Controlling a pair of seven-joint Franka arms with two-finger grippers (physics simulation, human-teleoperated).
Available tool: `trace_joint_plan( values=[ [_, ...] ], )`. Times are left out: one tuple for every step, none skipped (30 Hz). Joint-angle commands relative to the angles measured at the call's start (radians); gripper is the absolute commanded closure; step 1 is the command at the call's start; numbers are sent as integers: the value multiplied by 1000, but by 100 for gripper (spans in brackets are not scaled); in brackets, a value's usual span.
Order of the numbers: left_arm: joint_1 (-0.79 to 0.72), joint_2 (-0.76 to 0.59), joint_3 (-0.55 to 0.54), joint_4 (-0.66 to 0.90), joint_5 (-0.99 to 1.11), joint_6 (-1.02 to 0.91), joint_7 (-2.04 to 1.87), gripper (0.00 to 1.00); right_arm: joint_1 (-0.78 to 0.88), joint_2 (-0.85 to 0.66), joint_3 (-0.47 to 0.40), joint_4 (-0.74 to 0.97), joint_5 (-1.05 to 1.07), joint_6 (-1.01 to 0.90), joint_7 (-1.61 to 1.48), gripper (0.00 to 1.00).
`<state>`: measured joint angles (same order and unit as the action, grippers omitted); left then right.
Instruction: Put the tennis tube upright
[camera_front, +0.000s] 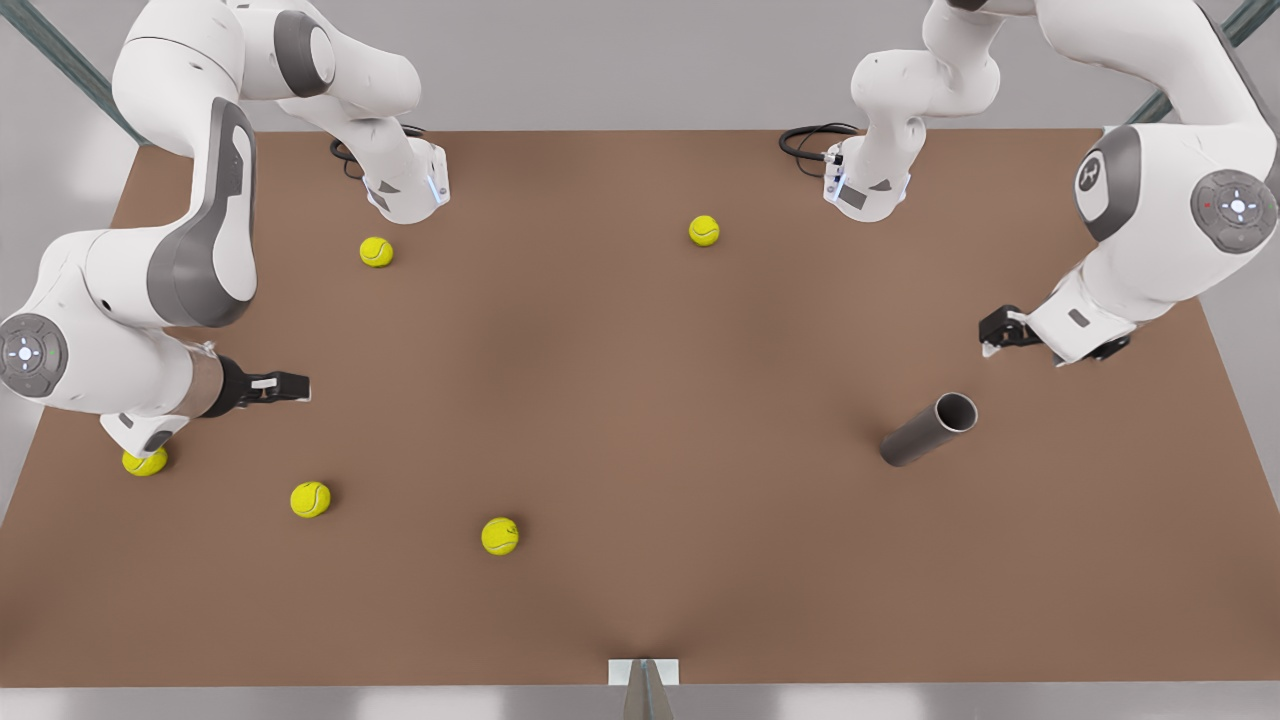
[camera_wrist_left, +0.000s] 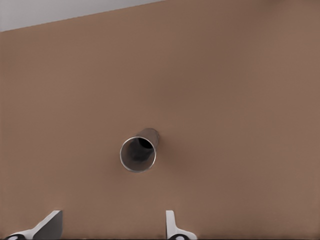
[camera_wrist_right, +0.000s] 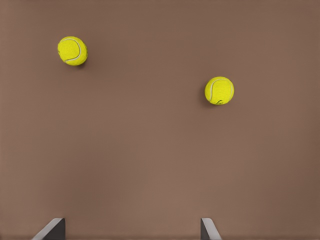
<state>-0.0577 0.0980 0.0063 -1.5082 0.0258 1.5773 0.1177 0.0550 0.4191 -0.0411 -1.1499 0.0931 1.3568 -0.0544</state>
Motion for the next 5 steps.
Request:
trace_joint_plan(
  values=[
    [4,-1,0,-1,9,-48,-110,0,0,-2,0,2,-4,1,4,0],
    [4,-1,0,-1,9,-48,-110,0,-1,-2,-5,7,-7,2,4,0],
    [6,-1,0,-3,9,-48,-110,0,-14,-5,-5,7,-6,2,4,0],
    [4,-1,0,-3,9,-48,-110,0,-23,-8,-5,9,-7,2,4,0],
    [4,-1,0,-3,9,-48,-110,0,-23,-9,-5,10,-7,2,4,0]
  ],
)
